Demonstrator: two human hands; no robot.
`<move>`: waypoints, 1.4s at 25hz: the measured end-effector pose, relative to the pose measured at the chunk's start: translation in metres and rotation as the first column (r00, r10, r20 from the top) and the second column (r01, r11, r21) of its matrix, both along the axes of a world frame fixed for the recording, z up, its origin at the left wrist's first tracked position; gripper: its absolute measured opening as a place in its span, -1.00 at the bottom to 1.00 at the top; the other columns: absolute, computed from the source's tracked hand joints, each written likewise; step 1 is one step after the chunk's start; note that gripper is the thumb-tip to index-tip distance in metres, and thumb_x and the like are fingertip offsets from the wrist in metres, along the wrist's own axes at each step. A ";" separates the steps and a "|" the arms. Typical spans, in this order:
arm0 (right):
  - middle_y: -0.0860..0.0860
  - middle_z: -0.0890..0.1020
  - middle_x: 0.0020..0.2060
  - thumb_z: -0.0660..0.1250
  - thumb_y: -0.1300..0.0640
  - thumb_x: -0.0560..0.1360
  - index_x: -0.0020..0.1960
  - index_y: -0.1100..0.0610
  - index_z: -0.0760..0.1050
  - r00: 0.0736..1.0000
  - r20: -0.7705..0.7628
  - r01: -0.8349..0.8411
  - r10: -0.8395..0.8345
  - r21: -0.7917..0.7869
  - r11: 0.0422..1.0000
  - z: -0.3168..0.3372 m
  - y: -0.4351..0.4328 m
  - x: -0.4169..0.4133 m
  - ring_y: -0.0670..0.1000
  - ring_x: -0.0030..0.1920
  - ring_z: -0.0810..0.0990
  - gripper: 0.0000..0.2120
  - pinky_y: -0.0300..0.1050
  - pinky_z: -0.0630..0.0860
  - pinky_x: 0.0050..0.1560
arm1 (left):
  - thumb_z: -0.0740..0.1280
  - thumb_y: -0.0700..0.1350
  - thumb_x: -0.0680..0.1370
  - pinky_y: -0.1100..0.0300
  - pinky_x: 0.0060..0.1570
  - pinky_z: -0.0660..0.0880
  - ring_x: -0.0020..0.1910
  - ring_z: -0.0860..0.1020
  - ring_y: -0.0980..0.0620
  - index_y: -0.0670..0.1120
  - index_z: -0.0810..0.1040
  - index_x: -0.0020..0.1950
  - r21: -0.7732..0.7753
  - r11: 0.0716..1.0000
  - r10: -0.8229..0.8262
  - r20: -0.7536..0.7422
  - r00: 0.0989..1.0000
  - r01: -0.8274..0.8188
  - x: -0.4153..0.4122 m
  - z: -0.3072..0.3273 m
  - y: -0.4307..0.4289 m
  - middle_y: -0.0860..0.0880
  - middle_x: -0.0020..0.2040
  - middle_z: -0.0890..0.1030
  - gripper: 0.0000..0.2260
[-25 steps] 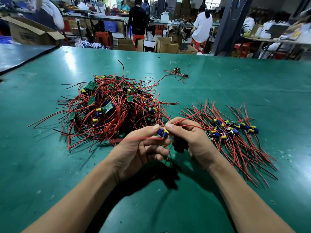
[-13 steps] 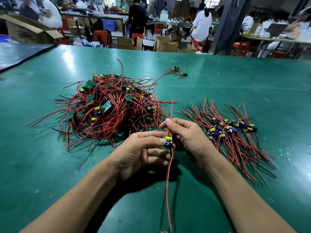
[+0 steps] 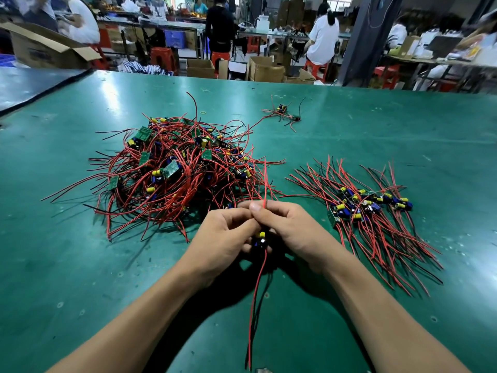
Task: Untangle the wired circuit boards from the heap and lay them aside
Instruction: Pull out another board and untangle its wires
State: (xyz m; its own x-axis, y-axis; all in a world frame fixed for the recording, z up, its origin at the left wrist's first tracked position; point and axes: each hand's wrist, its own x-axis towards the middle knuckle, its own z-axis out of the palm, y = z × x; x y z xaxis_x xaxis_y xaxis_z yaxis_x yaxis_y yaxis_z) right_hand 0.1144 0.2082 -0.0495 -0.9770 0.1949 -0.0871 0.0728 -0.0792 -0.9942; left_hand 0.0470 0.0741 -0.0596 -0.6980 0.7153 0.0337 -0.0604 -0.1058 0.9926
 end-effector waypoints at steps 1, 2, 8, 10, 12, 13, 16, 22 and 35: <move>0.14 0.66 -0.21 0.34 0.00 0.60 0.13 0.21 0.64 1.000 0.009 0.012 -0.012 0.042 0.999 -0.002 0.000 -0.001 -0.01 -0.35 0.61 -0.71 -0.21 0.52 -0.38 | 0.30 -0.28 0.60 0.36 -0.44 0.48 -0.42 0.62 0.07 -0.32 0.63 -0.05 -0.012 1.000 0.000 -0.020 1.000 -0.001 0.000 -0.001 0.000 -0.05 -0.32 0.66 -0.85; 0.12 0.65 -0.27 0.33 -0.01 0.61 0.06 0.20 0.66 0.999 0.011 0.034 -0.035 0.084 0.996 -0.003 0.001 -0.001 -0.02 -0.38 0.58 -0.72 -0.21 0.52 -0.40 | 0.30 -0.28 0.60 0.36 -0.43 0.47 -0.42 0.60 0.09 -0.34 0.62 -0.05 -0.028 1.000 0.002 -0.037 0.999 -0.003 -0.001 -0.002 0.001 -0.04 -0.33 0.65 -0.85; -0.12 0.73 -0.19 0.32 -0.03 0.62 -0.08 -0.01 0.72 0.966 -0.066 0.259 -0.252 0.349 0.901 -0.004 0.015 -0.004 -0.17 -0.20 0.66 -0.77 -0.27 0.52 -0.14 | 0.33 -0.27 0.58 0.35 -0.47 0.46 -0.41 0.62 -0.01 -0.22 0.63 -0.14 -0.063 0.996 -0.062 0.015 0.998 0.063 0.000 0.001 0.002 -0.15 -0.29 0.67 -0.87; -0.15 0.66 -0.39 0.30 -0.04 0.63 -0.07 0.01 0.72 0.950 -0.085 0.310 -0.299 0.337 0.889 -0.006 0.017 -0.006 -0.23 -0.33 0.59 -0.74 -0.32 0.42 -0.23 | 0.32 -0.27 0.58 0.33 -0.46 0.48 -0.38 0.64 -0.06 -0.21 0.62 -0.15 -0.053 0.995 -0.086 0.051 0.995 0.089 0.001 0.002 0.002 -0.17 -0.28 0.67 -0.87; -0.11 0.35 -0.57 0.28 -0.08 0.64 -0.05 0.04 0.72 0.934 -0.086 0.358 -0.347 0.208 0.910 -0.008 0.016 -0.006 -0.15 -0.57 0.30 -0.70 -0.26 0.24 -0.49 | 0.32 -0.26 0.58 0.28 -0.43 0.52 -0.36 0.64 -0.10 -0.23 0.61 -0.11 -0.043 0.993 -0.104 0.092 0.990 0.108 0.000 0.002 0.001 -0.19 -0.26 0.67 -0.89; -0.07 0.25 -0.56 0.27 -0.10 0.64 -0.06 0.04 0.72 0.926 -0.086 0.376 -0.367 0.156 0.913 -0.009 0.016 -0.007 -0.12 -0.58 0.18 -0.69 -0.26 0.14 -0.54 | 0.31 -0.26 0.58 0.25 -0.41 0.53 -0.35 0.64 -0.11 -0.25 0.61 -0.09 -0.044 0.992 -0.110 0.107 0.988 0.115 -0.001 0.002 0.000 -0.20 -0.26 0.67 -0.89; -0.04 0.21 -0.50 0.27 -0.10 0.63 -0.12 0.06 0.71 0.940 -0.090 0.335 -0.328 0.088 0.938 -0.008 0.012 -0.008 -0.11 -0.54 0.13 -0.65 -0.30 0.09 -0.56 | 0.29 -0.26 0.60 0.21 -0.38 0.57 -0.37 0.64 -0.10 -0.28 0.60 -0.05 -0.058 0.991 -0.112 0.149 0.983 0.121 -0.002 0.001 -0.001 -0.19 -0.26 0.66 -0.88; -0.04 0.40 -0.50 0.32 -0.07 0.60 -0.12 0.13 0.70 0.970 -0.049 0.235 -0.237 -0.045 0.971 -0.004 0.010 -0.005 -0.13 -0.58 0.33 -0.68 -0.34 0.29 -0.56 | 0.33 -0.17 0.59 0.20 -0.44 0.54 -0.43 0.61 -0.11 -0.21 0.64 -0.05 -0.077 0.995 -0.052 0.081 0.995 0.058 0.001 0.001 0.001 -0.22 -0.32 0.64 -0.86; -0.03 0.72 -0.30 0.33 -0.24 0.52 -0.18 0.08 0.72 0.964 -0.115 0.265 -0.239 0.423 0.866 -0.015 0.021 -0.006 -0.12 -0.24 0.67 -0.58 -0.24 0.50 -0.13 | 0.33 -0.15 0.59 0.16 -0.38 0.42 -0.53 0.55 -0.07 -0.15 0.65 -0.16 -0.155 0.985 -0.079 -0.022 0.997 0.075 -0.003 0.000 -0.002 -0.15 -0.41 0.60 -0.82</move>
State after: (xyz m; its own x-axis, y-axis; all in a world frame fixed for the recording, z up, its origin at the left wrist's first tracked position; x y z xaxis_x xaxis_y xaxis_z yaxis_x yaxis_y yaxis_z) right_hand 0.1079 0.2292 -0.0643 -0.8901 0.4407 0.1167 0.0507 0.3501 -0.9354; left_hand 0.0443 0.0716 -0.0597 -0.6411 0.7649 -0.0621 -0.0343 0.0523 0.9980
